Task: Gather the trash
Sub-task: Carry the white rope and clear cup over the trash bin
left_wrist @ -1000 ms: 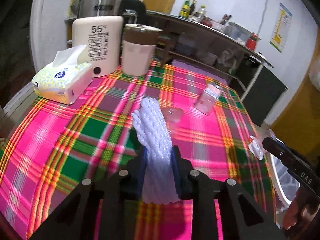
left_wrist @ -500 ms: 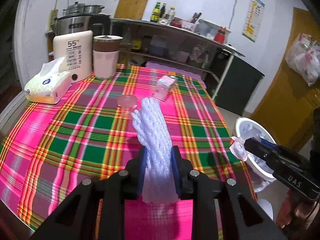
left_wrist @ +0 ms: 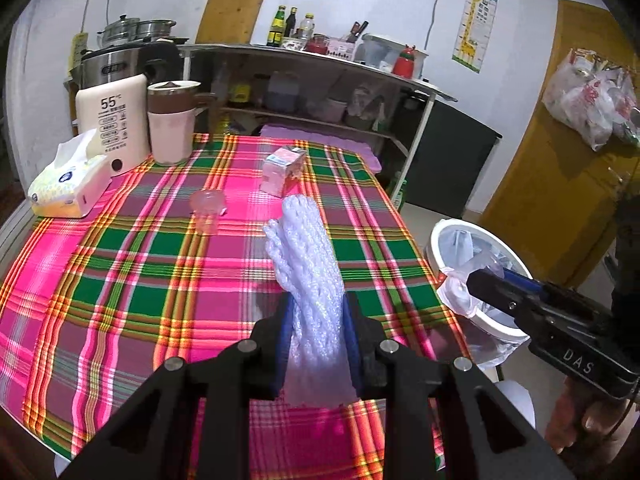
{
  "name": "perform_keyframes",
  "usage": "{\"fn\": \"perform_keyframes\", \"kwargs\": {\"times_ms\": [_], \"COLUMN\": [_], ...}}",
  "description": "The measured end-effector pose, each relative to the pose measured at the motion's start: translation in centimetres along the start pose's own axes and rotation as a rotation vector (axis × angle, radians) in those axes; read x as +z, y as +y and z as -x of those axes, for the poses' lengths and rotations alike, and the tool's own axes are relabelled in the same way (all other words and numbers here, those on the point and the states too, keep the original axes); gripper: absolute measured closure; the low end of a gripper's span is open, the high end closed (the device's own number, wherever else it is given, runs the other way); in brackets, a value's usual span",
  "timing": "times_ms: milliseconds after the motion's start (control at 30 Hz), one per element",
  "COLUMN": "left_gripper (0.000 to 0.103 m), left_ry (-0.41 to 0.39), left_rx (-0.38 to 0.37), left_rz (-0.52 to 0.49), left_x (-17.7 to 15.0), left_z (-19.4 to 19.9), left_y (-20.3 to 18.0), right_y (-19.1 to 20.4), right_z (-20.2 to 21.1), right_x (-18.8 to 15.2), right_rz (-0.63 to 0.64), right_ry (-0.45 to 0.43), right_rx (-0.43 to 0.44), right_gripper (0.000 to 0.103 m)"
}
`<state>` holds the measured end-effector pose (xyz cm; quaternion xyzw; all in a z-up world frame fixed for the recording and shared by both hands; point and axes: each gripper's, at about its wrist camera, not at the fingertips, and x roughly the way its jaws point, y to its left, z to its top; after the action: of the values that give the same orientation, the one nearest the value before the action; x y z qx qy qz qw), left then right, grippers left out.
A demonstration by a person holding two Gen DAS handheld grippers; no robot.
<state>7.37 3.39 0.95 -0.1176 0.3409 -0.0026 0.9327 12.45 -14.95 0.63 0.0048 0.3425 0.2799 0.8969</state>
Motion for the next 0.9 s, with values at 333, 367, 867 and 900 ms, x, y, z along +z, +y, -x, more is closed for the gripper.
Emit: {"fn": "perform_keyframes", "kwargs": {"times_ms": [333, 367, 867, 900], "left_gripper": [0.077, 0.077, 0.077, 0.077], "left_ry": [0.015, 0.018, 0.067, 0.072], "left_rx": [-0.056, -0.064, -0.197, -0.206], "left_rz": [-0.061, -0.069, -0.182, -0.187], "left_x": [0.8, 0.8, 2.0, 2.0], "left_z": [-1.2, -1.4, -5.3, -5.5], "left_y": [-3.2, -3.7, -11.1, -11.5], "right_y": [-3.5, -3.9, -11.9, -12.4], "right_z": [1.4, 1.5, 3.7, 3.8], "right_x": [-0.3, -0.3, -1.7, -1.8], "right_rz": [-0.056, -0.064, -0.197, -0.205], "right_ry": [-0.021, -0.022, -0.037, -0.036], "right_rx": [-0.055, -0.064, -0.181, -0.186], "right_gripper": [0.071, 0.071, 0.071, 0.071]}}
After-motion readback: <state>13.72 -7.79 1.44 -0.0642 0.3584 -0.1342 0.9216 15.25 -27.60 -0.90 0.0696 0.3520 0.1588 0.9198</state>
